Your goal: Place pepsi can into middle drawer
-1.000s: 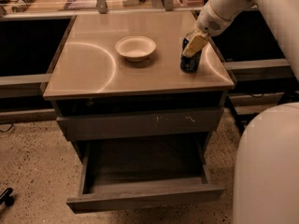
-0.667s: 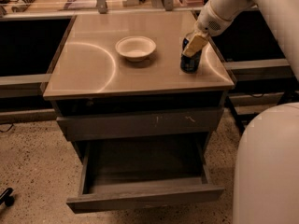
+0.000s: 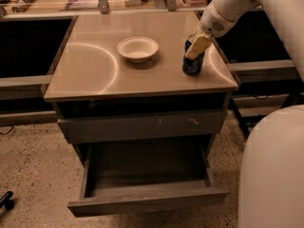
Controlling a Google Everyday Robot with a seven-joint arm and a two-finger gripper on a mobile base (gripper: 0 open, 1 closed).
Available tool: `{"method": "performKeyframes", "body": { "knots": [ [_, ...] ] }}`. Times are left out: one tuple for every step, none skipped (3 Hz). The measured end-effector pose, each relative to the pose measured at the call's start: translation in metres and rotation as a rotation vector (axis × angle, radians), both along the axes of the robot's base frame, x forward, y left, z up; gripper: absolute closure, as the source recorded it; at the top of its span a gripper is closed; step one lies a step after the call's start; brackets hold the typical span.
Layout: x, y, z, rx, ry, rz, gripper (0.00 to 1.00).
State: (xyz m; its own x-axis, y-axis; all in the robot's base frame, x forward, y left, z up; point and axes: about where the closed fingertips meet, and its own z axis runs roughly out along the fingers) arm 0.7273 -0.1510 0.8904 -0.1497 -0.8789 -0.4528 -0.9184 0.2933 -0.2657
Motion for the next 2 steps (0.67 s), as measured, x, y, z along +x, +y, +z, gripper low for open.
{"method": "performKeyframes", "body": {
  "knots": [
    [-0.023,0.007,0.009,-0.001,0.0,0.059,1.0],
    [-0.063,0.015,0.024,-0.018,-0.006,0.123,1.0]
  ]
}}
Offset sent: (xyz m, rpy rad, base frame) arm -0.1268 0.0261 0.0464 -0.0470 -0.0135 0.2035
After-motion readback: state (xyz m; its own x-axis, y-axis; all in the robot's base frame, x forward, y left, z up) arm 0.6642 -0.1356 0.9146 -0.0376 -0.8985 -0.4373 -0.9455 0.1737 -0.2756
